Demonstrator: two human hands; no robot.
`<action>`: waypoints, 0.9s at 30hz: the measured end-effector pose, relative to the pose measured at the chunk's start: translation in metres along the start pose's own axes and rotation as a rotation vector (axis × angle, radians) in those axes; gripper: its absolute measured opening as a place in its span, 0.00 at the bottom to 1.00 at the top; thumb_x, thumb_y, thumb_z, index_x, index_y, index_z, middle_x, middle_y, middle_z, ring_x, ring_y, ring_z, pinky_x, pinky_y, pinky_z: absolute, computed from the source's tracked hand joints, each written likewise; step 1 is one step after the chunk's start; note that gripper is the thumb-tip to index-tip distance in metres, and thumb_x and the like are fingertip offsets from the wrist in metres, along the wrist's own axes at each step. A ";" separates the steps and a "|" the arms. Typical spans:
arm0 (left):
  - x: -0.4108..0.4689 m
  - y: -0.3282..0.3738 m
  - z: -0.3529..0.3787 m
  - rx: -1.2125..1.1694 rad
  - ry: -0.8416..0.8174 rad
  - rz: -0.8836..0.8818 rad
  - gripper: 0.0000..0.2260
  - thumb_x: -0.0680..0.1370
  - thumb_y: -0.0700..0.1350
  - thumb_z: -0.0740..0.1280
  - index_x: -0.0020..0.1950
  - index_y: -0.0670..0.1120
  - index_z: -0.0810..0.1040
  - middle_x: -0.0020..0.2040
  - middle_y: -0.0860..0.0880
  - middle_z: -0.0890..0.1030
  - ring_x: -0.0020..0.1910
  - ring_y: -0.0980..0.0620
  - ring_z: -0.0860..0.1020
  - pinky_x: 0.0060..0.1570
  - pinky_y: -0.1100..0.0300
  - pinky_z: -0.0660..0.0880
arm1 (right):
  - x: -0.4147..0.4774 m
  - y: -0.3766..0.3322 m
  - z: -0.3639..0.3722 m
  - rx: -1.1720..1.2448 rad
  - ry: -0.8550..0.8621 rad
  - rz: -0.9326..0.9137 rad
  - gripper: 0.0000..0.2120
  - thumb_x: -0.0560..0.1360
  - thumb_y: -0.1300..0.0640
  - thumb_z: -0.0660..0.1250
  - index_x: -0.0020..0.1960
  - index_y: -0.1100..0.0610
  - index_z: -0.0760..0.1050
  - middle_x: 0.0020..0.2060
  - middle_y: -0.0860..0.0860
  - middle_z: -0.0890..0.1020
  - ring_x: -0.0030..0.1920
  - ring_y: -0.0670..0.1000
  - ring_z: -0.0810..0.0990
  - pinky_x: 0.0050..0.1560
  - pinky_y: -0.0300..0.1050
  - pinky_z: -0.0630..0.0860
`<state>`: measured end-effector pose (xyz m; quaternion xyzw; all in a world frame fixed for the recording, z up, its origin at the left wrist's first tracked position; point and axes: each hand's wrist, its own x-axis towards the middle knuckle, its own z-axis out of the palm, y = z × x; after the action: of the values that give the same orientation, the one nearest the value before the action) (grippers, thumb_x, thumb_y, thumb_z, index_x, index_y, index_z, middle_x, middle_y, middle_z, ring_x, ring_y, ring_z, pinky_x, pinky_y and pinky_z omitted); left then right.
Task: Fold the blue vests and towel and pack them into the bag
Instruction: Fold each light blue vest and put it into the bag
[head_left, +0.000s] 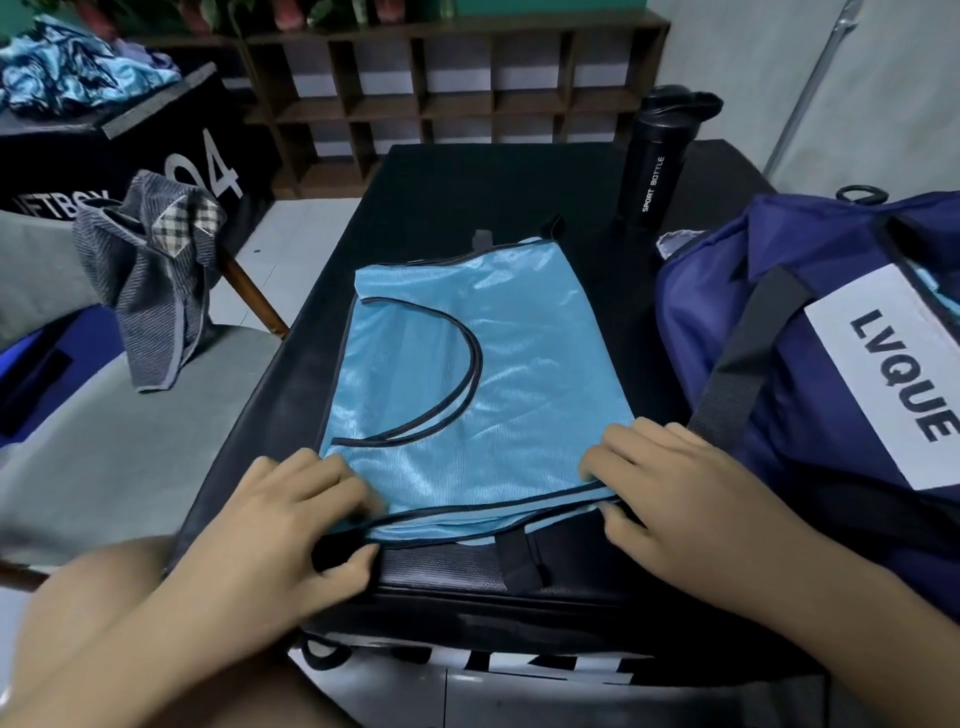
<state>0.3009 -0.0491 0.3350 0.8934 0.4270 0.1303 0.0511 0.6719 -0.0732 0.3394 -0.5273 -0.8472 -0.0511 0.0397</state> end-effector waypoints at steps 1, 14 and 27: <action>0.000 -0.001 0.000 0.029 -0.005 -0.001 0.08 0.74 0.58 0.70 0.52 0.60 0.78 0.48 0.63 0.75 0.48 0.58 0.74 0.47 0.56 0.68 | 0.001 0.000 0.001 -0.013 0.008 -0.016 0.04 0.76 0.52 0.62 0.50 0.49 0.73 0.44 0.46 0.73 0.45 0.53 0.73 0.48 0.52 0.74; 0.022 -0.006 -0.010 0.067 -0.090 0.025 0.05 0.76 0.53 0.66 0.48 0.55 0.74 0.46 0.59 0.72 0.47 0.56 0.75 0.48 0.57 0.68 | 0.010 -0.006 -0.005 -0.041 0.093 -0.052 0.03 0.76 0.58 0.61 0.45 0.53 0.68 0.40 0.48 0.69 0.40 0.54 0.70 0.45 0.54 0.73; 0.063 -0.029 -0.065 -0.345 0.000 -0.240 0.06 0.76 0.39 0.73 0.47 0.49 0.78 0.34 0.49 0.81 0.33 0.48 0.77 0.39 0.51 0.75 | 0.063 -0.003 -0.064 0.184 -0.036 0.138 0.02 0.79 0.51 0.61 0.51 0.46 0.67 0.37 0.46 0.74 0.44 0.55 0.74 0.47 0.49 0.67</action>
<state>0.2992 0.0167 0.4033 0.8141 0.5018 0.1943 0.2184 0.6425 -0.0269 0.4106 -0.5795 -0.8105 0.0394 0.0762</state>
